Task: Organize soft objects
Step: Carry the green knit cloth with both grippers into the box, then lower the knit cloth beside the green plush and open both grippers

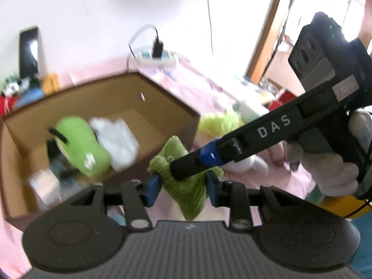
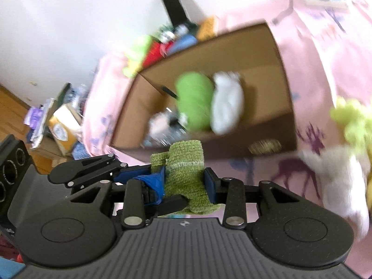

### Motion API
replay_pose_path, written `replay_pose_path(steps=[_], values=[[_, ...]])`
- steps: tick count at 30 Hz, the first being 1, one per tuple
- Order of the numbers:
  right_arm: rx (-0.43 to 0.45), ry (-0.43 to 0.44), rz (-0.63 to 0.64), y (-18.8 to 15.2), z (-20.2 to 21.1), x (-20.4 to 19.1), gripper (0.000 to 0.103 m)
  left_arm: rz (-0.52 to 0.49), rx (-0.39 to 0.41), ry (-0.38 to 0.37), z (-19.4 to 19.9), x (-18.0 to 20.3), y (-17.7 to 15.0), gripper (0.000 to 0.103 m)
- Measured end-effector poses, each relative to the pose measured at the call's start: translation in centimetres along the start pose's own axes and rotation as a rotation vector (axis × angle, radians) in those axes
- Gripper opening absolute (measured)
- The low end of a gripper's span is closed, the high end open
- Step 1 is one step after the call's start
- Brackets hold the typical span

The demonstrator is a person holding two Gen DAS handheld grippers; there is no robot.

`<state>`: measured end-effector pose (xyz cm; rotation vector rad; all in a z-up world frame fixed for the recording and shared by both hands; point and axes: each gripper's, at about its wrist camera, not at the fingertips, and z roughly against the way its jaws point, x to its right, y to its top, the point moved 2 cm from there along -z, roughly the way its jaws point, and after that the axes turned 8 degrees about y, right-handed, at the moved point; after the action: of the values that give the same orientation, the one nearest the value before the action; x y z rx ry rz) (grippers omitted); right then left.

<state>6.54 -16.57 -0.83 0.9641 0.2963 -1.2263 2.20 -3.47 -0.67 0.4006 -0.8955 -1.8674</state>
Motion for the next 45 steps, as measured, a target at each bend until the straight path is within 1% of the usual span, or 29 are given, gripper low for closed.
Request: replay_pose_path(steps=[3,5,9,12,15,20,27,29,31,33,36,40,45], values=[[0.054,0.027,0.032,1.3,-0.2,-0.9,0.020,0.004,0.059,0.035,1.1,-0.9,1.2,0.032],[0.087,0.029,0.049,2.0,-0.7,-1.3,0.020,0.004,0.083,0.067,1.1,-1.4,2.0,0.032],[0.146,0.006,0.094,3.5,-2.1,-1.3,0.020,0.005,0.115,0.138,0.3,-2.4,2.9,0.032],[0.165,-0.019,0.104,4.2,-3.2,-0.8,0.020,0.022,0.113,0.172,-1.2,-3.4,3.3,0.032],[0.174,-0.050,0.110,4.7,-4.3,-0.2,0.020,0.053,0.091,0.190,-3.0,-4.3,3.3,0.032],[0.144,-0.109,0.118,4.6,-6.4,0.9,0.020,0.091,0.019,0.195,-5.4,-5.6,2.8,0.032],[0.097,-0.140,0.091,4.1,-7.8,2.3,0.023,0.102,-0.066,0.190,-7.6,-6.2,1.6,0.034],[0.090,-0.140,0.081,4.0,-7.8,2.5,0.023,0.123,-0.069,0.185,-7.8,-6.5,1.5,0.036],[0.086,-0.134,0.072,3.9,-7.6,2.6,0.023,0.134,-0.073,0.182,-7.7,-6.7,1.4,0.041],[0.082,-0.128,0.073,3.9,-7.5,2.4,0.023,0.139,-0.071,0.192,-7.5,-6.8,1.3,0.053],[0.084,-0.129,0.075,3.9,-7.3,2.3,0.023,0.153,-0.084,0.200,-7.3,-7.2,1.1,0.057],[0.100,-0.128,0.061,3.8,-6.9,2.4,0.022,0.184,-0.086,0.203,-6.7,-7.7,0.9,0.058],[0.114,-0.125,0.046,3.8,-6.4,2.3,0.022,0.190,-0.075,0.225,-5.8,-7.6,0.7,0.058]])
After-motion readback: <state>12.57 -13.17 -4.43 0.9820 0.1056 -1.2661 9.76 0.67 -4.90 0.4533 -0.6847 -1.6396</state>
